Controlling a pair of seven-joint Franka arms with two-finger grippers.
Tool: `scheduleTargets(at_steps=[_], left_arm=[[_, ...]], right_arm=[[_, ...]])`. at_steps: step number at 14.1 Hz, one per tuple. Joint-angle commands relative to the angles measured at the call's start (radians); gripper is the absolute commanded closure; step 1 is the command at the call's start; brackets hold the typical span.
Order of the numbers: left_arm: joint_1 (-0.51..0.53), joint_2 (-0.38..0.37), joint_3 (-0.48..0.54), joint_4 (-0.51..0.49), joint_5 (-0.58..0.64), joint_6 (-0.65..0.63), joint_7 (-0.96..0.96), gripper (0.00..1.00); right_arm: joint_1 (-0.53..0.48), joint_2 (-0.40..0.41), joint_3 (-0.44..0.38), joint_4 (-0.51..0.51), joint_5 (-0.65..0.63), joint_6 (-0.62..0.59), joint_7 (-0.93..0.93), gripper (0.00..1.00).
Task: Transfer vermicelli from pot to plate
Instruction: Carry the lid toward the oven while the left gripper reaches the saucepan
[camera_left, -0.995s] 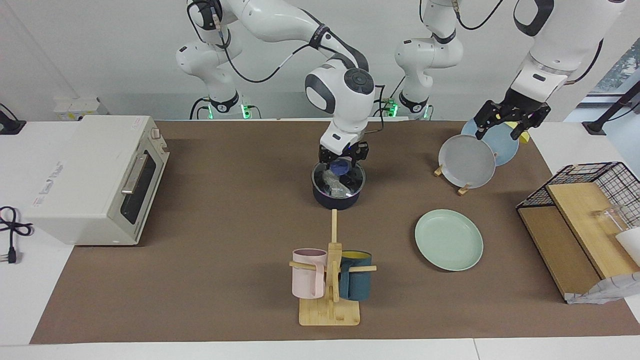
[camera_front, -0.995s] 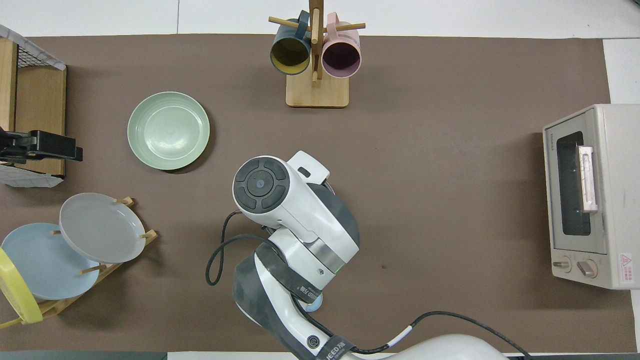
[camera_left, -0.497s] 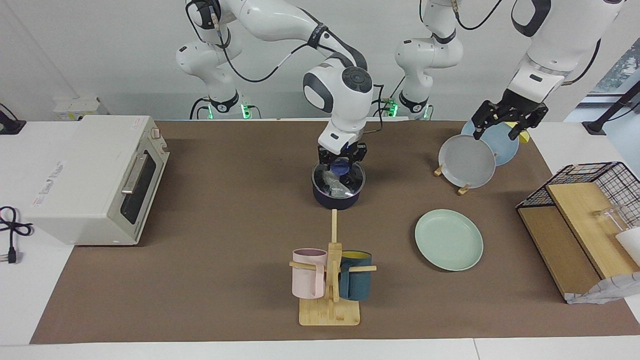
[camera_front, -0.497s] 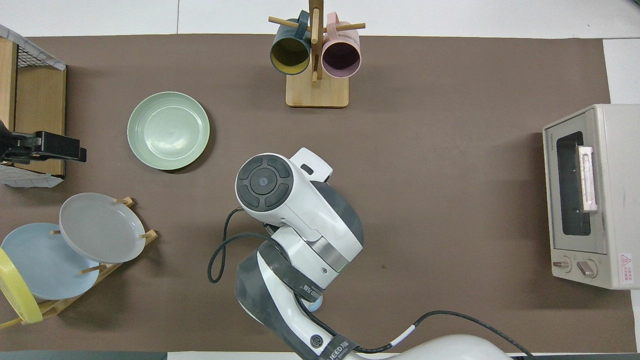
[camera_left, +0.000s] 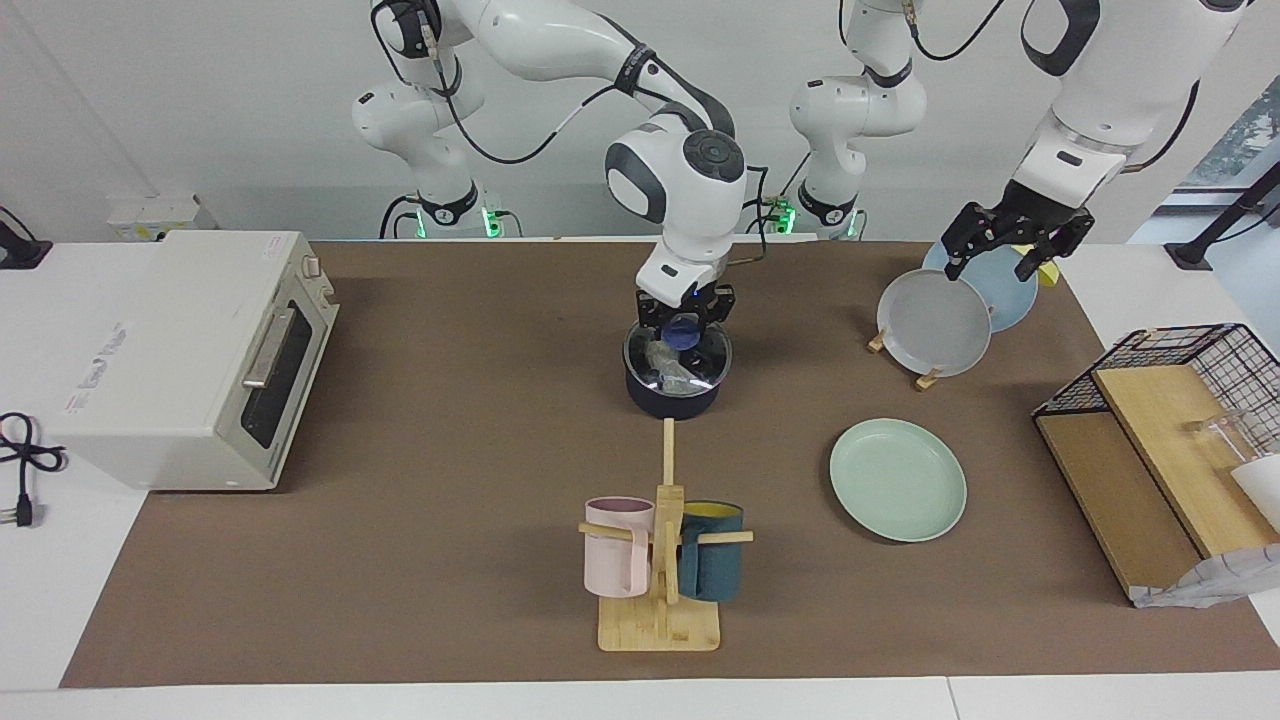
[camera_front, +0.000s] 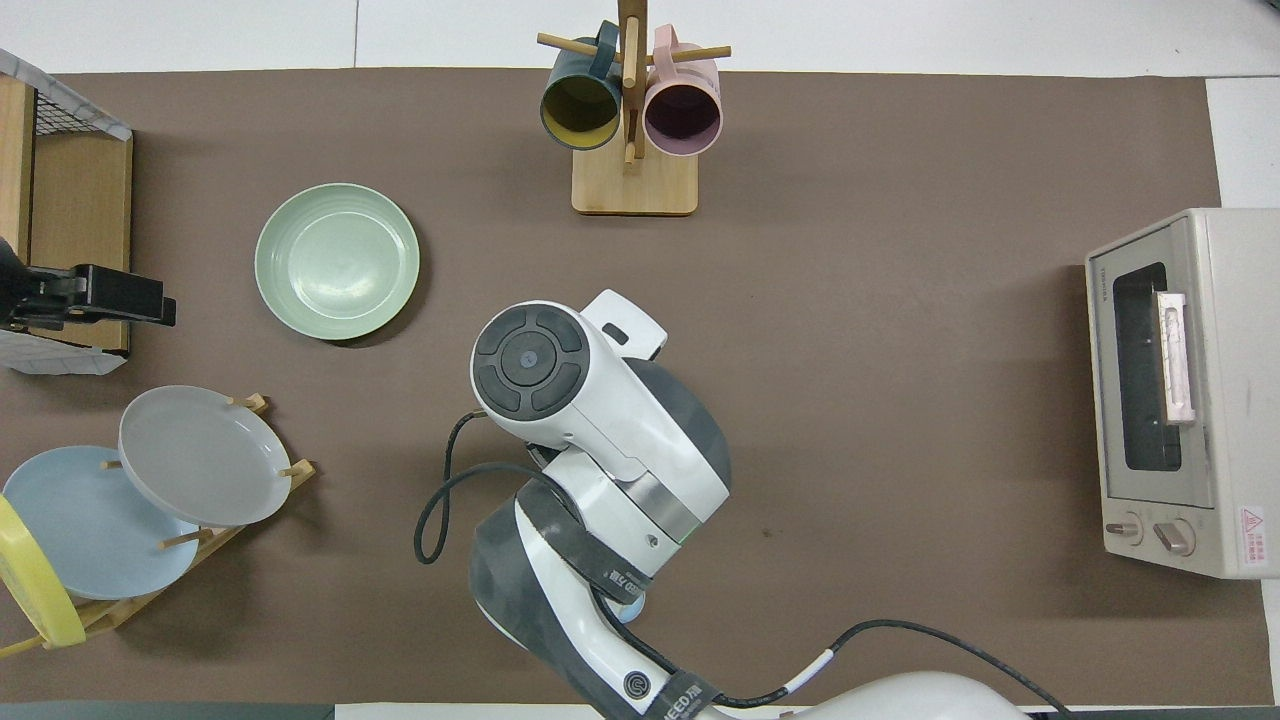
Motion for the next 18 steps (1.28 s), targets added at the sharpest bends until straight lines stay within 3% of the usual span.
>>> scheduleTargets(at_steps=[1, 9, 13, 18], left_arm=[[-0.007, -0.028, -0.004, -0.036, 0.001, 0.026, -0.010, 0.00], [-0.053, -0.025, -0.008, -0.031, 0.001, 0.043, -0.077, 0.00], [-0.188, -0.020, -0.014, -0.043, -0.002, 0.058, -0.239, 0.00], [-0.421, -0.025, -0.014, -0.210, -0.016, 0.229, -0.518, 0.00]], right_arm=[[-0.032, -0.034, 0.005, 0.065, -0.001, -0.073, -0.032, 0.58], [-0.237, -0.103, 0.005, 0.051, 0.006, -0.126, -0.306, 0.58], [-0.357, -0.108, 0.005, 0.039, 0.009, -0.146, -0.466, 0.58], [-0.526, -0.134, 0.007, -0.053, 0.013, -0.112, -0.657, 0.58]])
